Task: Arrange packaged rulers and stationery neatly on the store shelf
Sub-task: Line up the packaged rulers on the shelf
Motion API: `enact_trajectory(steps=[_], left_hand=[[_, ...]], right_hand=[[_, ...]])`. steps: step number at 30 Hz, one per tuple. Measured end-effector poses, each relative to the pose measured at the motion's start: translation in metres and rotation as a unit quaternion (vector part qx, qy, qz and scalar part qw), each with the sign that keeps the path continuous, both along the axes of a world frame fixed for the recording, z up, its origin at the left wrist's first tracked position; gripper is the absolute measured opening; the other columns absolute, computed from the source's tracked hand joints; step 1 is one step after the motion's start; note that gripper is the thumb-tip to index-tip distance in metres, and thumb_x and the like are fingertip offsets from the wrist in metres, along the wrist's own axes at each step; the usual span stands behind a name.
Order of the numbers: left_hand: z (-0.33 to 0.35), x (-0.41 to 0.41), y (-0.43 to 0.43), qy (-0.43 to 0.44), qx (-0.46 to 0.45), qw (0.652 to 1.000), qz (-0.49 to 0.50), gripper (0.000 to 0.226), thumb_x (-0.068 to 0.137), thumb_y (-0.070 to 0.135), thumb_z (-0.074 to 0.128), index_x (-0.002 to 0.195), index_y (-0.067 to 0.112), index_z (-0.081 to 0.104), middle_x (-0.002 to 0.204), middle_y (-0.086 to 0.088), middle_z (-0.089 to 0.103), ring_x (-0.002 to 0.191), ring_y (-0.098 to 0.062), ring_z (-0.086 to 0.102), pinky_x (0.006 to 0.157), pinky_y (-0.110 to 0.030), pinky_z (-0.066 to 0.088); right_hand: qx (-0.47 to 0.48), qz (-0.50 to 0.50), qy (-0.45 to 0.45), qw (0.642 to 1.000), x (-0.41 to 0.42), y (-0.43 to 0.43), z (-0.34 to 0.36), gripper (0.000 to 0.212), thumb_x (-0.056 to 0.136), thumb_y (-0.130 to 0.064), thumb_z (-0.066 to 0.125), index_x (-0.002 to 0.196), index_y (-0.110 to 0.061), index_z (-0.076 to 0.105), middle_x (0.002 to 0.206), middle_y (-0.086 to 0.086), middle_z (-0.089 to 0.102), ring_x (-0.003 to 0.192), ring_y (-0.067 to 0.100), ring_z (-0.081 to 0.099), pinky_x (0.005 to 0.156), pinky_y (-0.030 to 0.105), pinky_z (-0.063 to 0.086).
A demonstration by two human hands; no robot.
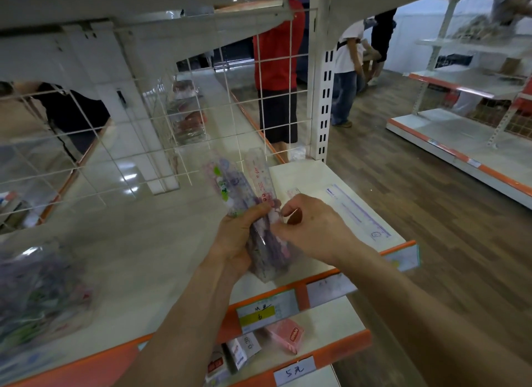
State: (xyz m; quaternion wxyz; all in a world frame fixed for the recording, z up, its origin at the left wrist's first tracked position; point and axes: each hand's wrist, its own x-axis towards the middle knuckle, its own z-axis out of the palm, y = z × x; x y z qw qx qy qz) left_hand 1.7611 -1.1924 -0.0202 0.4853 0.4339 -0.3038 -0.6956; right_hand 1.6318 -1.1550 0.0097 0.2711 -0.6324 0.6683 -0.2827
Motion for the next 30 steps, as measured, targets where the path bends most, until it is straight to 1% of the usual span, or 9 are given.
enact_trajectory(steps=[3,5,10,12,16,20,23,27,30], left_hand=[[0.000,0.001,0.000,0.017,-0.002,1.000,0.000,0.023,0.083,0.006,0.060,0.104,0.001,0.068,0.091,-0.013,0.074,0.073,-0.023,0.071,0.062,-0.035,0.059],[0.001,0.000,0.000,0.012,0.001,1.000,0.008,0.015,0.083,0.004,0.061,0.096,0.004,0.069,0.080,-0.011,0.073,0.065,-0.022,0.070,0.057,-0.032,0.058],[0.000,-0.001,-0.001,-0.020,0.004,1.000,0.024,0.008,0.080,0.006,0.068,0.088,0.006,0.069,0.070,-0.009,0.071,0.058,-0.022,0.068,0.058,-0.033,0.058],[0.000,-0.002,-0.001,-0.026,-0.003,0.999,0.023,0.006,0.080,0.006,0.068,0.086,0.008,0.068,0.066,-0.007,0.071,0.056,-0.020,0.068,0.055,-0.032,0.058],[0.001,-0.002,-0.001,-0.030,-0.004,0.999,0.020,0.005,0.081,0.007,0.067,0.085,0.009,0.068,0.066,-0.007,0.071,0.055,-0.020,0.067,0.057,-0.033,0.059],[0.002,-0.001,0.000,-0.026,-0.001,0.999,0.020,0.002,0.081,0.006,0.067,0.082,0.007,0.068,0.064,-0.008,0.070,0.053,-0.020,0.066,0.053,-0.031,0.058],[0.003,0.000,0.000,-0.030,0.000,0.999,0.027,0.004,0.084,0.006,0.065,0.080,0.006,0.066,0.054,-0.004,0.065,0.044,-0.017,0.062,0.044,-0.025,0.052],[0.001,0.000,-0.002,-0.027,0.002,0.999,0.021,0.003,0.084,0.007,0.064,0.081,0.008,0.065,0.056,-0.004,0.066,0.047,-0.018,0.063,0.049,-0.028,0.056],[0.000,-0.001,-0.002,-0.029,0.002,0.999,0.017,0.003,0.084,0.007,0.064,0.081,0.007,0.065,0.057,-0.004,0.066,0.047,-0.018,0.063,0.048,-0.027,0.055]], right_hand=[[0.019,0.012,-0.117,0.993,-0.006,-0.002,0.002,0.006,0.083,-0.027,0.068,0.085,-0.024,0.063,0.085,-0.006,0.064,0.079,0.009,0.060,0.064,0.019,0.049],[0.028,0.007,-0.177,0.984,-0.011,-0.003,0.002,0.006,0.083,-0.018,0.069,0.080,-0.022,0.065,0.081,-0.004,0.065,0.070,0.006,0.059,0.054,0.012,0.045],[0.043,-0.018,-0.215,0.976,-0.017,-0.003,0.001,0.005,0.085,-0.015,0.066,0.081,-0.019,0.067,0.076,-0.003,0.066,0.064,0.009,0.059,0.049,0.015,0.044],[0.050,-0.010,-0.204,0.978,-0.019,-0.003,0.001,0.007,0.086,-0.016,0.065,0.081,-0.020,0.067,0.078,-0.003,0.067,0.065,0.008,0.060,0.049,0.011,0.043],[0.037,-0.009,-0.188,0.981,-0.018,-0.007,-0.001,0.007,0.084,-0.015,0.067,0.082,-0.022,0.068,0.084,-0.008,0.067,0.076,0.007,0.063,0.064,0.014,0.050],[0.044,-0.011,-0.185,0.982,-0.024,-0.008,0.010,0.005,0.084,-0.012,0.067,0.086,-0.015,0.071,0.077,-0.004,0.068,0.059,-0.001,0.057,0.047,0.008,0.041],[0.033,-0.032,-0.167,0.985,-0.046,-0.010,0.027,0.008,0.085,-0.008,0.065,0.090,-0.009,0.071,0.076,0.002,0.069,0.058,0.002,0.056,0.042,0.007,0.038],[0.055,-0.048,-0.075,0.995,-0.073,-0.009,0.033,0.007,0.084,-0.007,0.067,0.086,-0.010,0.073,0.079,0.005,0.070,0.062,0.006,0.055,0.042,0.007,0.041],[0.091,-0.053,-0.058,0.993,-0.078,-0.008,0.023,0.005,0.082,-0.008,0.069,0.084,-0.010,0.074,0.075,0.004,0.071,0.062,0.006,0.060,0.045,0.009,0.043]])
